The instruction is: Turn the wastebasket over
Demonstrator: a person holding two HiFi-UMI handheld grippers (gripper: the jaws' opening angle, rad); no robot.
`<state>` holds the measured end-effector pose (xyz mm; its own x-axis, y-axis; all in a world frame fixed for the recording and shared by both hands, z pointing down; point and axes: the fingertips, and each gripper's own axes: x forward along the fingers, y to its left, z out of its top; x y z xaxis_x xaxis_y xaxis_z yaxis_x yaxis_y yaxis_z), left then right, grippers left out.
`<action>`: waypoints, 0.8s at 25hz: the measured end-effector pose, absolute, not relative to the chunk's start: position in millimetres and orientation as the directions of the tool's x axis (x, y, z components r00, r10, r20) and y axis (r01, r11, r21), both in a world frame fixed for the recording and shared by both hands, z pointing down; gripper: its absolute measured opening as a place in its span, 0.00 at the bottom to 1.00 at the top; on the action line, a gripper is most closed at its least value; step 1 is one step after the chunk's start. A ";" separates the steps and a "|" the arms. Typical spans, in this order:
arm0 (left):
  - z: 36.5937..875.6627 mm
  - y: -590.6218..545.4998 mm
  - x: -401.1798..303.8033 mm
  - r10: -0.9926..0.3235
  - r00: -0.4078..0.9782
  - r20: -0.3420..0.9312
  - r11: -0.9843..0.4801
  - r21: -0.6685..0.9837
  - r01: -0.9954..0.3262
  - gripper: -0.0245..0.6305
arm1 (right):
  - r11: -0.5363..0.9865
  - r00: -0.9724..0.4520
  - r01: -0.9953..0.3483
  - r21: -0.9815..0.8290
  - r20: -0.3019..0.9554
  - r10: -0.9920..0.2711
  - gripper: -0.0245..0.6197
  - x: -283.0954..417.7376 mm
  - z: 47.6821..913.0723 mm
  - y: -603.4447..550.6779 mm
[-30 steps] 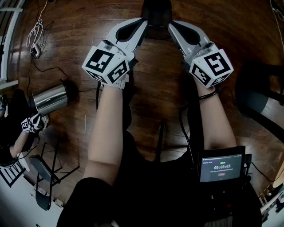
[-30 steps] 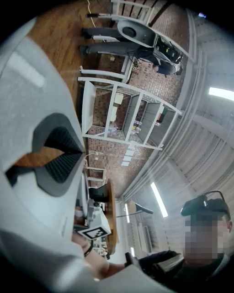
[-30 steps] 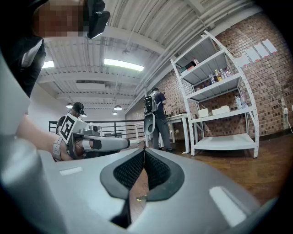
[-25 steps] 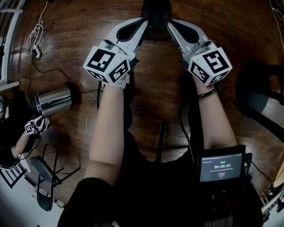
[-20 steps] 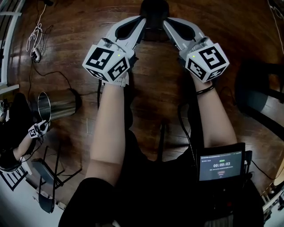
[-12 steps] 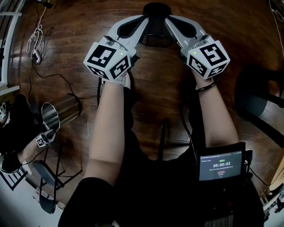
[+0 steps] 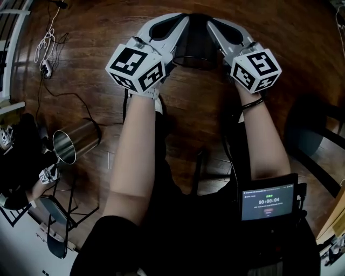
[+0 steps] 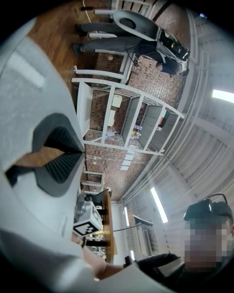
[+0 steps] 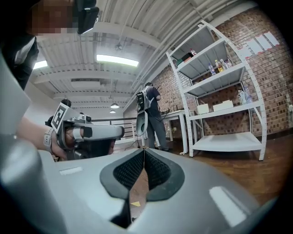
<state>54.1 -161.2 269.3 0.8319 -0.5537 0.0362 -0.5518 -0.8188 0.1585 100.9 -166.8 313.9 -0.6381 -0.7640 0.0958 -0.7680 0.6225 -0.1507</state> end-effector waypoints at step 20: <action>259.7 -194.8 49.2 -0.516 0.857 -0.006 -0.844 0.173 -0.507 0.04 | 0.414 -0.503 -0.816 -0.403 0.142 -0.853 0.05 109.4 384.7 -197.8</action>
